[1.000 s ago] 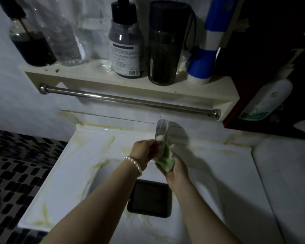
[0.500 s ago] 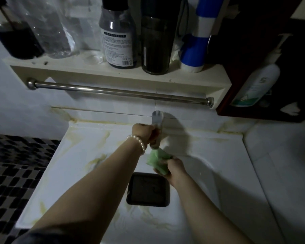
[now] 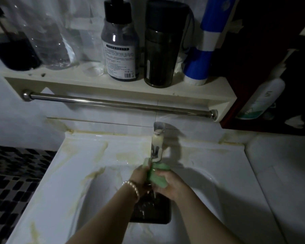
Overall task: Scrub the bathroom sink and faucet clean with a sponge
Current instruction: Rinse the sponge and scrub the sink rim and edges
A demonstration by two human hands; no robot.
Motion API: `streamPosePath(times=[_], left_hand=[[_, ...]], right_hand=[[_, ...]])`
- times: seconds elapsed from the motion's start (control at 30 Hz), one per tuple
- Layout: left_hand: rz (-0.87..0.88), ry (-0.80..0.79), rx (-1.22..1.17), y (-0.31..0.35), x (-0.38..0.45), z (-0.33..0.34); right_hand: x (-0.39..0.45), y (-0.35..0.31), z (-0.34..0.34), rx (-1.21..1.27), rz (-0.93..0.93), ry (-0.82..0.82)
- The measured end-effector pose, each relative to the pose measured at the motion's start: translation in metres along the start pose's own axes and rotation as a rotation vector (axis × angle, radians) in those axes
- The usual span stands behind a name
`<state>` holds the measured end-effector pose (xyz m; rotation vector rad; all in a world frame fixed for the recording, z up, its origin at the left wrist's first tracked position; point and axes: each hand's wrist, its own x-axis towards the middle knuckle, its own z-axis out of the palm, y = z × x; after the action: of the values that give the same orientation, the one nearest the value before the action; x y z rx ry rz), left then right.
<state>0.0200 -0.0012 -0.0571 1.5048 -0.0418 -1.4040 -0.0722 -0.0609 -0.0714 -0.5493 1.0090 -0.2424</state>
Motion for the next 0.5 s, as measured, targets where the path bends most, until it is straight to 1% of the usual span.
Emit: streamPosePath(times=[0.03,0.07,0.1,0.13,0.17,0.2,0.23,0.27,0.33,0.4,0.43,0.5], left_hand=[[0.059,-0.015,-0.009,-0.003,0.004,0.003],[0.127,0.005,-0.003,-0.008,0.006,0.006],[0.177,0.028,0.000,-0.011,0.007,0.011],[0.224,0.044,0.019,-0.014,0.006,0.015],[0.285,0.057,0.064,-0.015,0.005,0.019],[0.355,0.061,0.104,-0.015,0.005,0.021],[0.419,0.052,0.133,-0.015,0.006,0.020],[0.444,0.030,0.130,-0.014,0.007,0.017],[0.366,-0.002,0.073,-0.010,0.010,0.011],[0.259,0.053,-0.010,-0.011,0.016,0.011],[0.228,0.126,0.031,-0.013,0.021,0.013],[0.242,0.310,0.371,-0.018,0.030,0.017]], right_hand=[[0.006,-0.003,0.003,-0.085,-0.023,0.042],[0.011,-0.004,0.007,-0.173,-0.058,0.135],[0.019,-0.004,0.009,-0.289,-0.115,0.275],[0.024,-0.004,0.012,-0.448,-0.194,0.429],[0.027,-0.004,0.015,-0.638,-0.278,0.542],[0.028,-0.003,0.019,-0.787,-0.365,0.582],[0.029,-0.001,0.023,-0.843,-0.430,0.567],[0.028,0.003,0.026,-0.854,-0.467,0.529],[0.030,0.011,0.030,-0.675,-0.493,0.434],[0.029,0.016,0.028,-0.597,-0.499,0.384],[0.029,0.016,0.025,-0.655,-0.507,0.389],[0.030,0.014,0.019,-0.780,-0.538,0.464]])
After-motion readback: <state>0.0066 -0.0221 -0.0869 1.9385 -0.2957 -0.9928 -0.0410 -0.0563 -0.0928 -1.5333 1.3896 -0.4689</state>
